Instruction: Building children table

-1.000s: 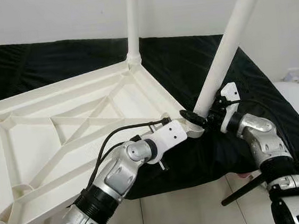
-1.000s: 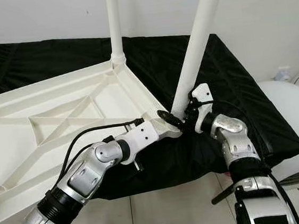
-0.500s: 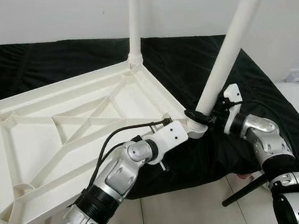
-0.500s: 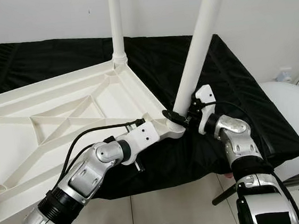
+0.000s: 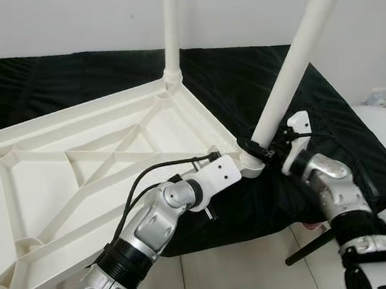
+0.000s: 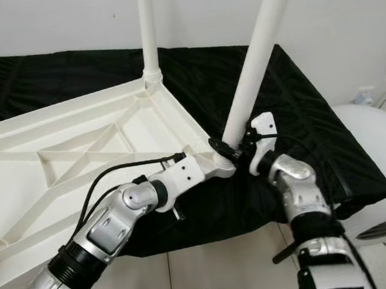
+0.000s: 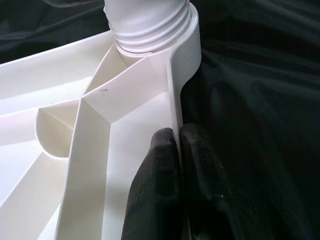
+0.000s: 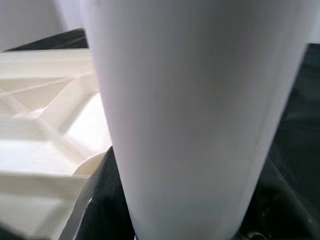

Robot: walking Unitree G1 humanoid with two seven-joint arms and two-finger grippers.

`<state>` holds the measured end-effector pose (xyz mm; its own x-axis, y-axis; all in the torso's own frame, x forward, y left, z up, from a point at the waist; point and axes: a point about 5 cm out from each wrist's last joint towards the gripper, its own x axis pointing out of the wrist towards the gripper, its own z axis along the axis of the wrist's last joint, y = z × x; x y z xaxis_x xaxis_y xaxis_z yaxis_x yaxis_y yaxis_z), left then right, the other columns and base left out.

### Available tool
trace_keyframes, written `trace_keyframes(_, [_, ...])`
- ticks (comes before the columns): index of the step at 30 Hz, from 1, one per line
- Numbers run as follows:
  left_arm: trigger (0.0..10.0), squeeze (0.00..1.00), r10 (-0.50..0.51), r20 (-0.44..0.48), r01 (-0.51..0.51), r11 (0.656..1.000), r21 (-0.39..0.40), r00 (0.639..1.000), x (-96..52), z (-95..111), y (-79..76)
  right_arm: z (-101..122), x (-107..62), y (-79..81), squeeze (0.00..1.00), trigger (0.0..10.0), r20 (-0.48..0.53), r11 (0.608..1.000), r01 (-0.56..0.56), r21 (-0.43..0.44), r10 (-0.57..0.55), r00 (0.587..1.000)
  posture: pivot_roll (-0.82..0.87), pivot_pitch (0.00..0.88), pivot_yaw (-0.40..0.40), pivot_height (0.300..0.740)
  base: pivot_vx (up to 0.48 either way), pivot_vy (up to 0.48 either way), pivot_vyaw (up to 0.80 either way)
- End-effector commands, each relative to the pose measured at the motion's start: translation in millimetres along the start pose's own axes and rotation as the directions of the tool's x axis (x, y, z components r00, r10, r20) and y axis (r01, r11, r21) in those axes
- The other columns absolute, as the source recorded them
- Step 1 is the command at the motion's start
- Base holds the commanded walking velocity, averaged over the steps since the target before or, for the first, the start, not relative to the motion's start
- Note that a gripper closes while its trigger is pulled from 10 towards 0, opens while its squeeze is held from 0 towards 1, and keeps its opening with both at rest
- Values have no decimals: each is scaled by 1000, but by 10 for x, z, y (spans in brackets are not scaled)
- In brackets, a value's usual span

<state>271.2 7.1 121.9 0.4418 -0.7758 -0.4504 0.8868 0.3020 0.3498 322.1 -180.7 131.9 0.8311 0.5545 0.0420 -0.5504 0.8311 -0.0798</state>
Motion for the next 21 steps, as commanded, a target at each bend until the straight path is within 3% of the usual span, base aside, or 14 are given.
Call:
trace_keyframes(1, [10000, 0, -134, 43, 133, 991, 24, 990, 68, 79, -214, 49, 16, -43, 0, 10000, 17, 993, 118, -4, -118, 993, 13, 0, -89, 740, 0, 0, 0])
trace_keyframes(7, [10000, 0, -133, 43, 132, 991, 22, 990, 66, 79, -215, 60, 50, 64, 0, 10000, 38, 988, 154, 9, -155, 987, 15, 0, -92, 740, 0, 0, 0])
trace_keyframes(10, [10000, 0, -129, 43, 128, 992, 18, 991, 63, 78, -211, 58, 122, 242, 0, 10000, 49, 975, 220, 38, -222, 974, 19, 4, -98, 740, 0, 0, 0])
trace_keyframes(12, [10000, 0, -129, 43, 128, 992, 18, 991, 63, 78, -211, 58, 122, 242, 0, 10000, 49, 975, 220, 38, -222, 974, 19, 4, -98, 740, 0, 0, 0])
trace_keyframes(14, [10000, 0, -121, 43, 121, 993, 13, 992, 60, 78, -201, 43, 195, 376, 0, 10000, 30, 931, 356, 79, -359, 933, 27, 9, -106, 740, 0, 0, 0])
trace_keyframes(15, [10000, 0, -121, 43, 121, 993, 13, 992, 60, 78, -201, 43, 195, 376, 0, 10000, 30, 931, 356, 79, -359, 933, 27, 9, -106, 740, 0, 0, 0])
trace_keyframes(16, [10000, 0, -117, 43, 117, 993, 11, 992, 60, 78, -196, 35, 223, 426, 0, 10000, 13, 900, 425, 94, -428, 904, 27, 11, -106, 740, 0, 0, 0])
trace_keyframes(21, [10000, 0, -113, 43, 113, 994, 9, 993, 58, 78, -193, 45, 259, 516, 0, 10000, 3, 859, 496, 129, -500, 866, 29, 13, -107, 740, 0, 0, 0])
